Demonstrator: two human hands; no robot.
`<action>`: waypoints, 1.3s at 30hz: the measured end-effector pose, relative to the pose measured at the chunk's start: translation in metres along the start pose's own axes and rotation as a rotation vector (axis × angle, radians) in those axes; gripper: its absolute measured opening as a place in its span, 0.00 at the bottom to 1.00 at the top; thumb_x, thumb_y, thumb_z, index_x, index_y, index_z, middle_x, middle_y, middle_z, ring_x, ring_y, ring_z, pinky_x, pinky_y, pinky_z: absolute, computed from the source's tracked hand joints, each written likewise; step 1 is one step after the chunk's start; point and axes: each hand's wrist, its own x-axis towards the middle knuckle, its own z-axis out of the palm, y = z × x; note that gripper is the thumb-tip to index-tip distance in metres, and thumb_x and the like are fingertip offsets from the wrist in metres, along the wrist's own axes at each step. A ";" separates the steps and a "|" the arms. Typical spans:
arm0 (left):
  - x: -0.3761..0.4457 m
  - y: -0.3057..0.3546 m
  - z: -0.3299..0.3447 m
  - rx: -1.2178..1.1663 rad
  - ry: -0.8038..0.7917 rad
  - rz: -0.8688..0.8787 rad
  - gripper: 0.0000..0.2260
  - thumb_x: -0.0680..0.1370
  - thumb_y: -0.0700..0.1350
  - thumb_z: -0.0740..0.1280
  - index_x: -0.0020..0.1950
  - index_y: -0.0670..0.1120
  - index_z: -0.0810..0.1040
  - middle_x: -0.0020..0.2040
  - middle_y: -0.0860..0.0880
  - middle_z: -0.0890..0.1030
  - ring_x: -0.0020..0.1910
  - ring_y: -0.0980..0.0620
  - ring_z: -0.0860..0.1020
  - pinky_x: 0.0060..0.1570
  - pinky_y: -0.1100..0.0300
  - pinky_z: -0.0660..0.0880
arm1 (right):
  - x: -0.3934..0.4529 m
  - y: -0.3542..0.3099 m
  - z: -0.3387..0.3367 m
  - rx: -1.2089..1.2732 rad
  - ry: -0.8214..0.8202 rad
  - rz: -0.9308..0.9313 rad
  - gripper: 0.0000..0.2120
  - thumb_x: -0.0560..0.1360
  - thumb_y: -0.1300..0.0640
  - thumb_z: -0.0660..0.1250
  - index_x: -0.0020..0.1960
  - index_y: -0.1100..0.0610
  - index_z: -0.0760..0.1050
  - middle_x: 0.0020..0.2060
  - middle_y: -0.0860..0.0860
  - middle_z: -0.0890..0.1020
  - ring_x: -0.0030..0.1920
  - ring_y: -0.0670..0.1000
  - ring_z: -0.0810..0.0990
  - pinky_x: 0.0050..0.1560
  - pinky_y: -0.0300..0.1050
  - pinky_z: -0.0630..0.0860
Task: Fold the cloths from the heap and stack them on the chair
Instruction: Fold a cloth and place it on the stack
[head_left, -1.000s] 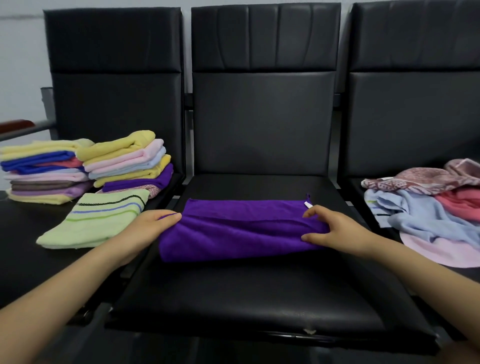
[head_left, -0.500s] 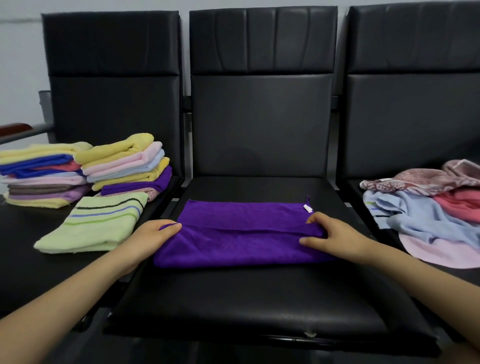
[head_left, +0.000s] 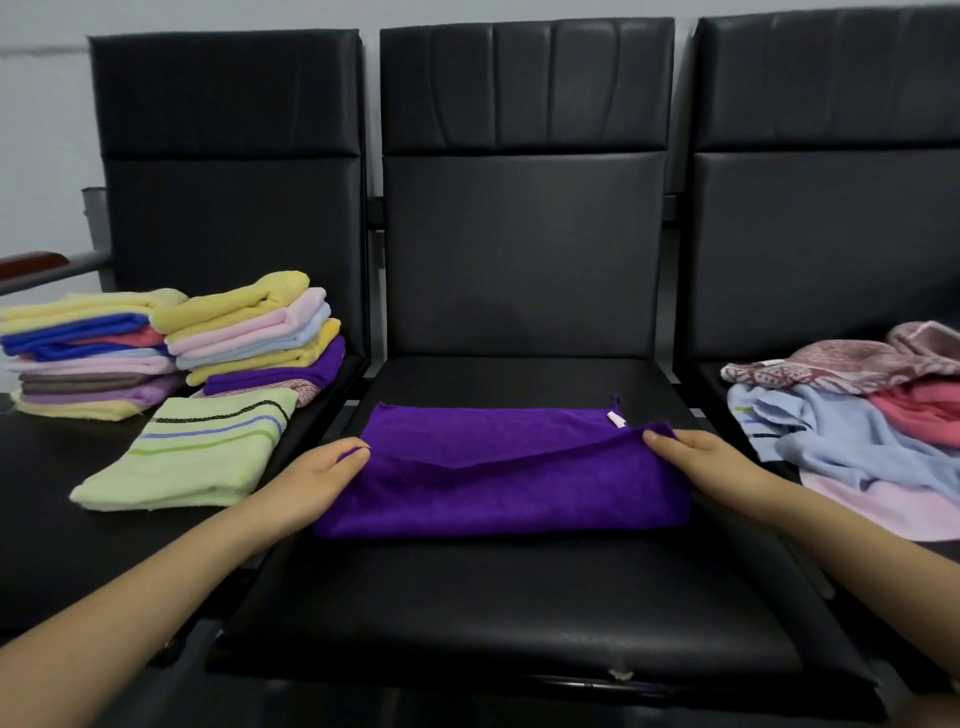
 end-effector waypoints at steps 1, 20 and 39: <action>-0.001 0.000 0.001 0.016 -0.020 0.010 0.10 0.83 0.44 0.59 0.47 0.47 0.78 0.43 0.51 0.81 0.45 0.58 0.75 0.47 0.71 0.69 | 0.000 -0.001 0.000 0.011 -0.023 0.028 0.14 0.81 0.53 0.61 0.49 0.61 0.80 0.46 0.58 0.85 0.44 0.51 0.84 0.50 0.44 0.78; 0.050 0.012 0.004 0.069 0.358 0.047 0.07 0.82 0.46 0.61 0.49 0.49 0.79 0.45 0.51 0.80 0.48 0.52 0.76 0.50 0.59 0.67 | 0.029 -0.004 -0.001 -0.038 0.264 -0.067 0.11 0.78 0.56 0.66 0.43 0.62 0.79 0.34 0.55 0.80 0.32 0.50 0.79 0.35 0.41 0.73; 0.094 -0.044 0.012 0.479 0.318 -0.047 0.12 0.78 0.43 0.65 0.60 0.45 0.78 0.51 0.45 0.80 0.54 0.45 0.78 0.57 0.53 0.72 | 0.039 -0.004 0.011 -0.467 0.127 0.220 0.18 0.65 0.49 0.79 0.44 0.63 0.81 0.41 0.56 0.84 0.41 0.53 0.82 0.40 0.44 0.76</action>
